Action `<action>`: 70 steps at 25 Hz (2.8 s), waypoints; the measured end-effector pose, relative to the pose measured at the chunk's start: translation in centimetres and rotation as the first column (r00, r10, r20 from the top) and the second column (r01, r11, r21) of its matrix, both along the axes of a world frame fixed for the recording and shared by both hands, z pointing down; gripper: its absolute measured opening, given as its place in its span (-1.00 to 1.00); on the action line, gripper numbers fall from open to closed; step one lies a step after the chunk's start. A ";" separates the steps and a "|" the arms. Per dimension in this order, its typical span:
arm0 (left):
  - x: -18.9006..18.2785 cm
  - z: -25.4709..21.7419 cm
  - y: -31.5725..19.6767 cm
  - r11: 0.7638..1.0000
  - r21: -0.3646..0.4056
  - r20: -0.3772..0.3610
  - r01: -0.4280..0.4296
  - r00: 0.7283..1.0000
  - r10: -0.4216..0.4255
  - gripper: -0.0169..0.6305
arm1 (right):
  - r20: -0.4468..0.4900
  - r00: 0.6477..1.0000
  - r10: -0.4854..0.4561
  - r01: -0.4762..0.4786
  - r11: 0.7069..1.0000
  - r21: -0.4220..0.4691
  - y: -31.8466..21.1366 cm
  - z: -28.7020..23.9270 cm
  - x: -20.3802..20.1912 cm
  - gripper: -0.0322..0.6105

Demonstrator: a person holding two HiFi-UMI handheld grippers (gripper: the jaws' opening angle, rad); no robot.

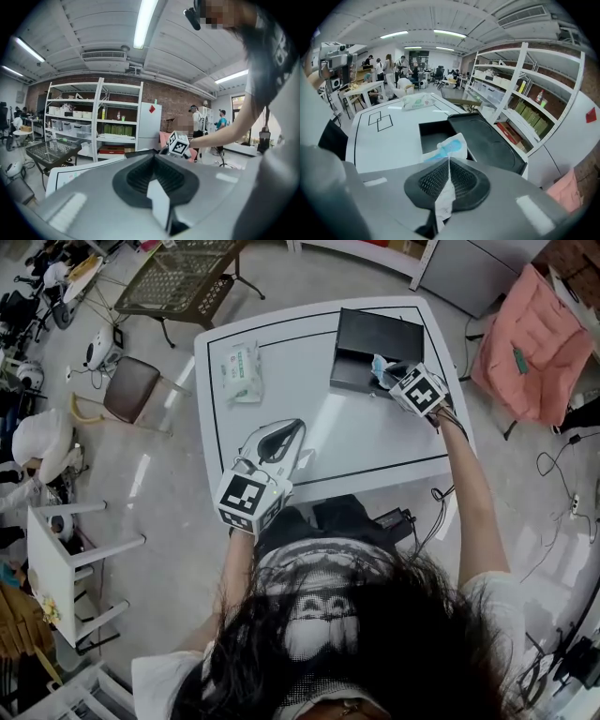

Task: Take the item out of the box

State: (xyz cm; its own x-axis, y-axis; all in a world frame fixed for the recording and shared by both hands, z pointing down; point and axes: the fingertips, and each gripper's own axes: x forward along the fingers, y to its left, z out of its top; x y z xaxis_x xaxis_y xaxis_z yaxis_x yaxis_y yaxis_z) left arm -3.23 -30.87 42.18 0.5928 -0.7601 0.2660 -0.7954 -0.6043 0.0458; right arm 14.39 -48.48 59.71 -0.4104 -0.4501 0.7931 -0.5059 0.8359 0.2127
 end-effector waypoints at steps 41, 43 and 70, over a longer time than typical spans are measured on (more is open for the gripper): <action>-8.9 1.2 12.8 0.981 -0.041 -0.038 -0.190 0.981 0.189 -0.95 | 0.348 0.910 0.225 -0.303 0.934 0.190 27.9 -12.7 -14.4 -0.87; -9.7 1.3 13.7 0.979 -0.044 -0.038 -0.197 0.980 0.196 -0.95 | 0.365 0.900 0.240 -0.322 0.929 0.183 29.1 -12.7 -15.4 -0.87; -2.6 1.2 21.2 0.973 -0.071 -0.034 -0.217 0.976 0.215 -0.95 | 0.399 0.868 0.296 -0.393 0.900 0.188 38.7 -14.0 -9.1 -0.87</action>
